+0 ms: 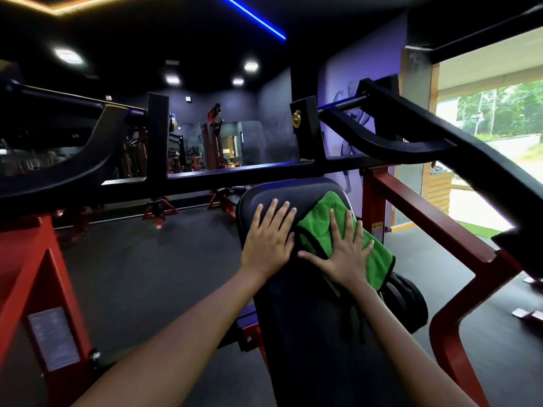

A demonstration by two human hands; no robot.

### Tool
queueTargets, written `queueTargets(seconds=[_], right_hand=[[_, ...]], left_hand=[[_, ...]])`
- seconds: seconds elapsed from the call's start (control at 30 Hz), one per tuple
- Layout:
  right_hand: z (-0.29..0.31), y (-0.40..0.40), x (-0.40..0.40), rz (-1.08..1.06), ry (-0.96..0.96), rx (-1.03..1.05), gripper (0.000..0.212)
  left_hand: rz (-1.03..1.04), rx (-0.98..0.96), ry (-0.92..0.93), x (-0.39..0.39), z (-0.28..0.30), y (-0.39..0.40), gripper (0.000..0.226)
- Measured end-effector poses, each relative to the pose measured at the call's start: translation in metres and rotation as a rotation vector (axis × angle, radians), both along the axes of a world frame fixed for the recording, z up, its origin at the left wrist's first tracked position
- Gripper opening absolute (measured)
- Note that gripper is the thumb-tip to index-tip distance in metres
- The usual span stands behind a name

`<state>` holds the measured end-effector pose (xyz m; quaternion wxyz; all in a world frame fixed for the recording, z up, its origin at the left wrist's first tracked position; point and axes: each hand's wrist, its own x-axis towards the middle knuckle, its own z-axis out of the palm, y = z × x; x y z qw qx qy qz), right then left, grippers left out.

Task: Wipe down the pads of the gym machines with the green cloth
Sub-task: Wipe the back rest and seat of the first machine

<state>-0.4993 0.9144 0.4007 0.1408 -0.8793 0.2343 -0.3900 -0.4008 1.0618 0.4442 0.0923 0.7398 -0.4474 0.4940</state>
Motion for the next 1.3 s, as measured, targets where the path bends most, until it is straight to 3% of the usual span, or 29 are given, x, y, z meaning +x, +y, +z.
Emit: queueTargets(seconds=[0.07,0.13,0.2,0.3,0.37,0.5,0.57,0.63,0.7,0.83,0.87,1.07,1.2,1.3], right_hand=[[0.005,0.001,-0.004,0.106,-0.083,0.14,0.108],[0.022,0.005,-0.001,0.168,-0.311,0.484,0.099],[0.046,0.009,0.013,0.065,-0.38,0.7,0.094],[0.054,0.021,0.033,-0.121,-0.212,0.484,0.078],[0.04,0.024,0.033,-0.102,-0.219,0.314,0.069],[-0.015,0.024,0.002,0.23,-0.244,-0.182,0.073],[-0.034,0.017,-0.012,0.383,-0.23,-0.273,0.076],[-0.044,0.012,-0.019,0.368,-0.297,-0.219,0.07],[-0.049,0.019,-0.02,0.204,-0.318,-0.127,0.067],[-0.042,0.059,-0.013,-0.041,-0.182,0.206,0.113],[-0.039,0.064,-0.01,-0.065,-0.129,0.267,0.115],[-0.009,0.042,0.009,-0.14,-0.061,0.284,0.072],[0.018,0.023,0.02,-0.158,-0.043,0.329,0.065],[0.004,0.029,0.015,-0.105,-0.027,0.25,0.064]], left_hand=[[-0.008,-0.006,-0.009,0.0,-0.001,0.0,0.05],[-0.013,-0.012,-0.011,0.0,0.0,0.0,0.05],[-0.009,-0.014,-0.008,0.001,0.002,0.0,0.05],[-0.016,-0.028,0.011,-0.002,0.001,0.001,0.052],[-0.034,-0.059,0.036,-0.003,0.001,0.002,0.052],[-0.043,-0.041,0.019,-0.006,0.002,0.003,0.053],[-0.02,0.014,-0.015,-0.006,0.002,0.002,0.052],[0.025,0.084,-0.044,-0.005,0.004,0.001,0.051],[0.078,0.138,-0.064,-0.006,0.006,0.0,0.05],[0.096,0.145,-0.028,-0.014,0.01,-0.008,0.048],[0.093,0.129,-0.021,-0.016,0.01,-0.011,0.046],[0.043,0.065,-0.064,-0.011,0.004,-0.017,0.05],[0.076,0.141,-0.098,-0.011,0.002,-0.021,0.054],[0.095,0.127,-0.106,-0.01,0.002,-0.021,0.054]])
